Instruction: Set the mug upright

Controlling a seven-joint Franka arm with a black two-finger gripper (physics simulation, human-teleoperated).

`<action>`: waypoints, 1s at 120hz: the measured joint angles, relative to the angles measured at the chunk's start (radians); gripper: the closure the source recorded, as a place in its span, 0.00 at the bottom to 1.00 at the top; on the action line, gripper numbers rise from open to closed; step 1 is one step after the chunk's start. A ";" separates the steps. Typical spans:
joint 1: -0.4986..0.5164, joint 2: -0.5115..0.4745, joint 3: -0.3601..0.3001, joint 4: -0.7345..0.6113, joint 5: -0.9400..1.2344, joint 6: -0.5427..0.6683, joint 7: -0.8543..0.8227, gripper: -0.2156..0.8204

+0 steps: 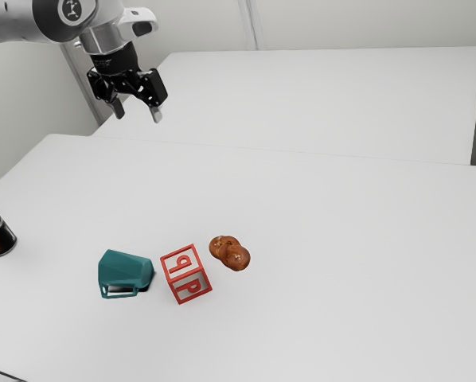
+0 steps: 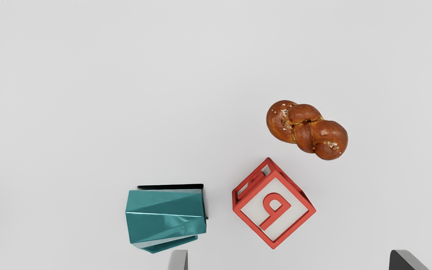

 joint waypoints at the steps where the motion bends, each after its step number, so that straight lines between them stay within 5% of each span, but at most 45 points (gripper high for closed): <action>1: 0.000 0.000 0.000 0.000 0.000 0.000 0.000 0.23; 49: 0.013 -0.073 0.009 -0.074 0.000 -0.003 -0.001 0.23; 120: 0.381 -0.150 0.012 -0.354 -0.191 0.033 0.078 0.23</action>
